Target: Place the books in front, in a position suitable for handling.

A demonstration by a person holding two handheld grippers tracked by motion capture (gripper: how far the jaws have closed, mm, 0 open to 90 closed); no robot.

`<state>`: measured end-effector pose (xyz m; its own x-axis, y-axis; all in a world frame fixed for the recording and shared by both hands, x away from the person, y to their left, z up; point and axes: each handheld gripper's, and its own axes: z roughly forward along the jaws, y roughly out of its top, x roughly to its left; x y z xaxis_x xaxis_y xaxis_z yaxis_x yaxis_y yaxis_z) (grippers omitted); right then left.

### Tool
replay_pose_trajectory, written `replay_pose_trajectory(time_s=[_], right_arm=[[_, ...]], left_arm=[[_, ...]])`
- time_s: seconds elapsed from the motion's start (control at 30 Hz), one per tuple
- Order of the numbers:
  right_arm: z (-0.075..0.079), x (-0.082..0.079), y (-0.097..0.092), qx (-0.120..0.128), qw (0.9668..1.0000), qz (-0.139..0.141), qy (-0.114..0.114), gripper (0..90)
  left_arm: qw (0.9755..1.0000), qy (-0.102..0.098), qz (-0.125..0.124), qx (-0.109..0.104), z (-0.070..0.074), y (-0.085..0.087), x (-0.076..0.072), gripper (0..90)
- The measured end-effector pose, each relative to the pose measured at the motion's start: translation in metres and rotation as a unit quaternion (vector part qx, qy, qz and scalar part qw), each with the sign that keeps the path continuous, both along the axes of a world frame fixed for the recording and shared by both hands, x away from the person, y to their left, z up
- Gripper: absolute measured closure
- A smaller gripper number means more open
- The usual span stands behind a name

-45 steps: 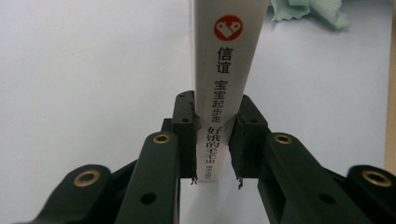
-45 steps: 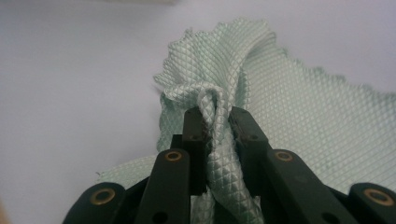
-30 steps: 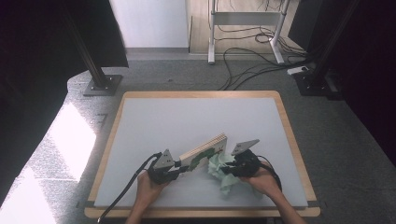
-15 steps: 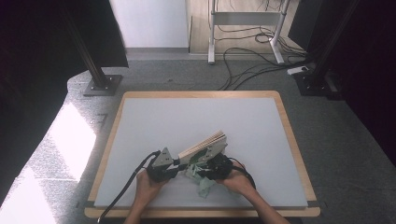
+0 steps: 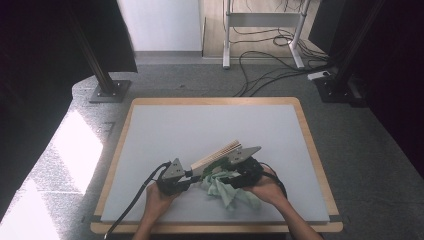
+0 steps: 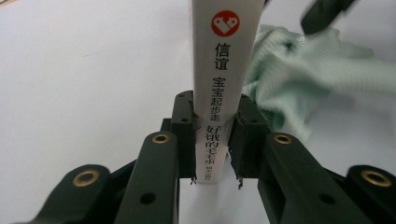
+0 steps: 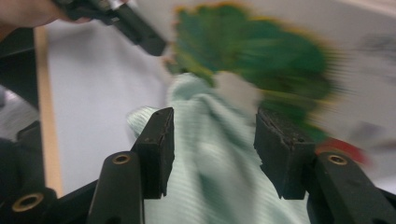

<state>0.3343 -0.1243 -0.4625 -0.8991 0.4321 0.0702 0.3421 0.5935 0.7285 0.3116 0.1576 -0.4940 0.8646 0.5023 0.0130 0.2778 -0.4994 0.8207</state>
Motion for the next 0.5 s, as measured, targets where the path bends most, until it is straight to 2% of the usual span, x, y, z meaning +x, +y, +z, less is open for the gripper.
replay_pose_trajectory(time_s=[0.13,0.3,0.4,0.47,0.5], right_arm=[[0.009,0.006,-0.022,0.01,0.9992,-0.036,-0.011,43.3],[0.014,0.016,-0.039,0.006,0.9962,-0.08,-0.035,33.0],[0.014,0.026,-0.043,0.002,0.9952,-0.087,-0.045,27.6],[0.013,0.029,-0.044,0.004,0.9951,-0.087,-0.046,27.3],[0.014,0.037,-0.043,0.009,0.9958,-0.078,-0.047,26.3]], left_arm=[[1.0,0.0,0.0,-0.002,0.0,0.0,0.0,73.9],[1.0,-0.001,0.0,-0.002,-0.001,0.0,0.0,73.7],[1.0,-0.002,0.0,-0.001,-0.001,0.0,0.0,73.6],[1.0,-0.002,0.0,-0.001,-0.001,0.0,0.0,73.6],[1.0,-0.002,0.0,-0.001,-0.001,0.0,0.0,73.6]])
